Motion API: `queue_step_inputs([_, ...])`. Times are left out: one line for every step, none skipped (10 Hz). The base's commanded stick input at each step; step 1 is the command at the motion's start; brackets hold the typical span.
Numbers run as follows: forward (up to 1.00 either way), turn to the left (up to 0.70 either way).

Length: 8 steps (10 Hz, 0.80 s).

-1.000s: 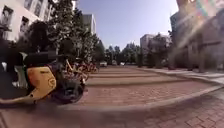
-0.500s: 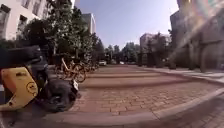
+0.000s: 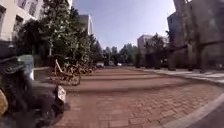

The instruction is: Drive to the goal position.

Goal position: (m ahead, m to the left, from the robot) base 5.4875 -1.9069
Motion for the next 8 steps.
queue_step_inputs([0.70, 0.00])
queue_step_inputs([0.70, 0.00])
queue_step_inputs([0.70, 0.00])
queue_step_inputs([0.70, 0.00])
queue_step_inputs([0.70, 0.00])
queue_step_inputs([0.70, 0.00])
queue_step_inputs([0.70, 0.00])
queue_step_inputs([0.70, 0.00])
